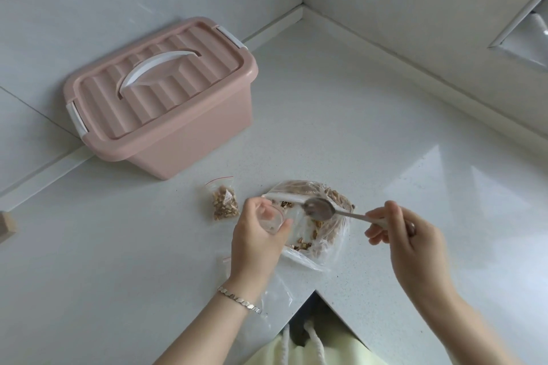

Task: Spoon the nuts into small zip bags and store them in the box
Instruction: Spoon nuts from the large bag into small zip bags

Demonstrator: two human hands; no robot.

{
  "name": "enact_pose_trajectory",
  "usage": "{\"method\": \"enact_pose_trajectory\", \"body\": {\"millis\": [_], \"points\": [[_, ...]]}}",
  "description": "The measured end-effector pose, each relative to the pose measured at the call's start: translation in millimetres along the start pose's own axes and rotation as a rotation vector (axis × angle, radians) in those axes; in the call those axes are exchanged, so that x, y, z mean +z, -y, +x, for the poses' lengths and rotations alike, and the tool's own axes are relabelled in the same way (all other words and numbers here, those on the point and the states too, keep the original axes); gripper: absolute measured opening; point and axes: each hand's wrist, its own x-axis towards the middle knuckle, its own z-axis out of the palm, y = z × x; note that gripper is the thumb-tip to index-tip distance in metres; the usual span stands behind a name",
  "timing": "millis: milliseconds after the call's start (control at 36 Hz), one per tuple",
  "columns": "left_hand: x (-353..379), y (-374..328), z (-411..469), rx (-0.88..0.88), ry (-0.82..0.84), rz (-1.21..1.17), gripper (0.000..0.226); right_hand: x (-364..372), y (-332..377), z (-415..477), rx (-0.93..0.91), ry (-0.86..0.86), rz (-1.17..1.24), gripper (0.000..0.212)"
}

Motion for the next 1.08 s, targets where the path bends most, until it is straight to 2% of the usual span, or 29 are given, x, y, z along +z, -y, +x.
{"method": "enact_pose_trajectory", "body": {"millis": [139, 417, 611, 806, 944, 1083], "points": [[-9.7, 2.6, -0.2, 0.029, -0.041, -0.003, 0.029, 19.0, -40.7, -0.5, 0.128, 0.081, -0.094, 0.027], [-17.0, 6.2, -1.5, 0.016, -0.043, -0.003, 0.032, 51.9, -65.9, 7.7, 0.111, 0.168, -0.106, 0.020], [-18.5, 6.2, -3.9, 0.015, -0.040, -0.003, 0.033, 59.5, -71.2, 9.8, 0.252, 0.228, 0.107, 0.025], [-19.5, 6.1, -5.6, 0.009, -0.032, 0.012, 0.033, 57.4, -74.5, 4.3, 0.540, 0.296, 0.270, 0.033], [-20.3, 4.3, -5.3, 0.020, -0.038, 0.012, 0.034, 50.5, -80.7, 1.2, 0.763, 0.230, 0.468, 0.036], [-19.1, 2.7, -3.7, 0.030, -0.032, 0.025, 0.034, 33.4, -83.7, -1.6, 0.770, 0.174, 0.495, 0.038]]}}
